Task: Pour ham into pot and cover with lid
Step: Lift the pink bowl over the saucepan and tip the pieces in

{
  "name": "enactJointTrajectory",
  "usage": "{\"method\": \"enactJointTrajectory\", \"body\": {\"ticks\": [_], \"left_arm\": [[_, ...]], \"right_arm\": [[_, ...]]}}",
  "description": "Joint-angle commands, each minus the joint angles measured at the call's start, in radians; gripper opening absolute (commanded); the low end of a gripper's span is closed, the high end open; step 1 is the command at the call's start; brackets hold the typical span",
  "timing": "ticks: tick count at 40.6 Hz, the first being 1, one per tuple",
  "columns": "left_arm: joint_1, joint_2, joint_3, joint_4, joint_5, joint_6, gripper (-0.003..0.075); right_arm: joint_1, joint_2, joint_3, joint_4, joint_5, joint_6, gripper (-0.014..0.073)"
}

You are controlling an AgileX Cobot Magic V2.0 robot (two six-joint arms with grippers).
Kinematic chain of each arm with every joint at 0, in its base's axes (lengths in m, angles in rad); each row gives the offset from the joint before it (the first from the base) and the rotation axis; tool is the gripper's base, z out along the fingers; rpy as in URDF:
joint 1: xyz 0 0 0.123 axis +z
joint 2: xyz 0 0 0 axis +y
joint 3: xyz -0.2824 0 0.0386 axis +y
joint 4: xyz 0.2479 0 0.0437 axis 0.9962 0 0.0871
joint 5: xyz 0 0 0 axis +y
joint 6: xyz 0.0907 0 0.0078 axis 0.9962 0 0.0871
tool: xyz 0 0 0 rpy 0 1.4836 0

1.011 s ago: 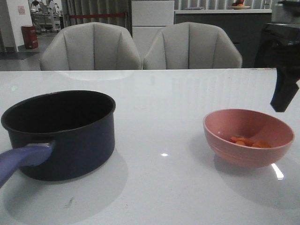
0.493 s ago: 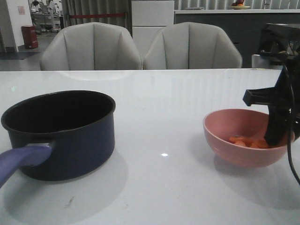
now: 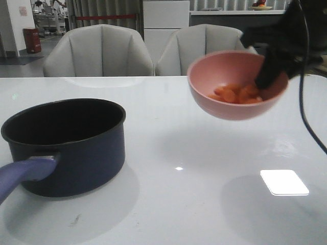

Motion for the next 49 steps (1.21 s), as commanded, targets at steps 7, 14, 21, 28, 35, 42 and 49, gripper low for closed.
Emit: {"method": "enactJointTrajectory", "body": {"ticks": [7,14,21,28,35,42,49], "left_arm": [[-0.007,0.014,-0.028,-0.003,-0.086,-0.002,0.0343],[-0.007,0.014,-0.028,-0.003,-0.086,-0.002,0.0343],[-0.007,0.014,-0.028,-0.003,-0.086,-0.002,0.0343],[-0.007,0.014,-0.028,-0.003,-0.086,-0.002,0.0343],[-0.007,0.014,-0.028,-0.003,-0.086,-0.002,0.0343],[-0.007,0.014,-0.028,-0.003,-0.086,-0.002,0.0343],[-0.007,0.014,-0.028,-0.003,-0.086,-0.002,0.0343]], "right_arm": [[0.233,-0.088,-0.035,-0.028,-0.343,-0.071,0.0141],[0.333,-0.042,-0.035,-0.091,-0.555,-0.071,0.0141],[0.373,0.038,-0.035,-0.114,-0.770,-0.088,0.0141],[0.416,0.112,-0.035,-0.126,-0.984,-0.221,0.0141],[0.471,0.170,-0.035,-0.127,-1.185,-0.454,0.0141],[0.495,0.223,-0.035,-0.127,-1.376,-0.637,0.0141],[0.497,0.258,-0.035,-0.127,-1.639,-0.660,0.0141]]}}
